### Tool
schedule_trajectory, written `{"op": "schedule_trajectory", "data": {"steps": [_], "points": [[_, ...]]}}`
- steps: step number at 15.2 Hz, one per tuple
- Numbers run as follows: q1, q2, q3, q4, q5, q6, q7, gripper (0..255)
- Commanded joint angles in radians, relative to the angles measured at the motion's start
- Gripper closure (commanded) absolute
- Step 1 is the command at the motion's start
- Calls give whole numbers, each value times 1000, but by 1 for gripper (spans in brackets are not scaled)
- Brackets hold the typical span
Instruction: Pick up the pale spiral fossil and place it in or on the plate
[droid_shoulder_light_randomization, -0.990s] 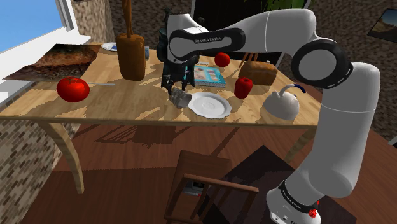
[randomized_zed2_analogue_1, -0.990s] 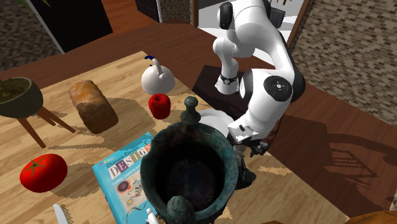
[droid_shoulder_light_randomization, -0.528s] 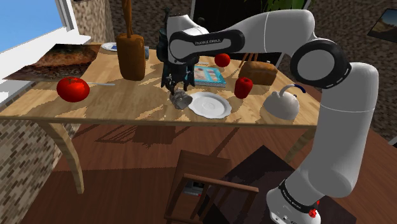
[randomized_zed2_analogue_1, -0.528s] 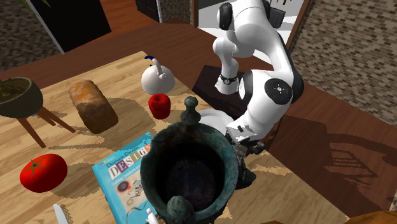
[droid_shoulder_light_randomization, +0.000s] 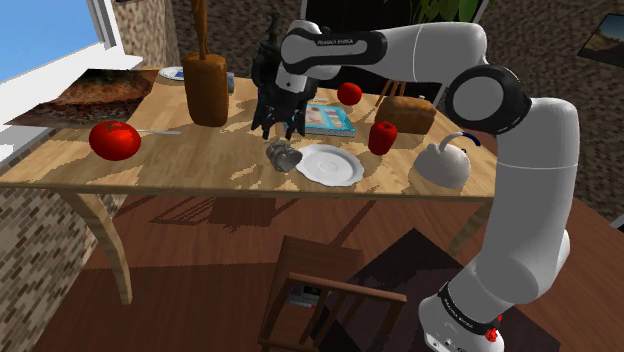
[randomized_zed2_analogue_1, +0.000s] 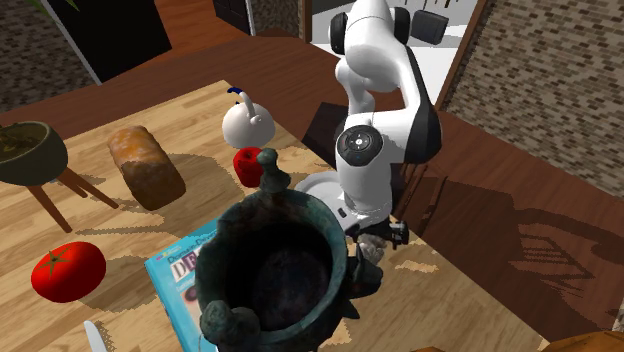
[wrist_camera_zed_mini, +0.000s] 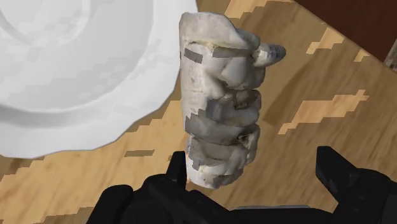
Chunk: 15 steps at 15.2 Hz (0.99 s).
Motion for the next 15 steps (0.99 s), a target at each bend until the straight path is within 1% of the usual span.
{"op": "schedule_trajectory", "data": {"steps": [1,3,10,11,15], "points": [[-6,30,-5,-31,5,22,-3,0],[-4,33,-5,-47,5,41,-4,0],[-6,33,-2,-47,4,41,-3,0],[-4,41,-3,-37,2,39,-1,255],[-1,40,-1,-42,2,43,3,255]]}}
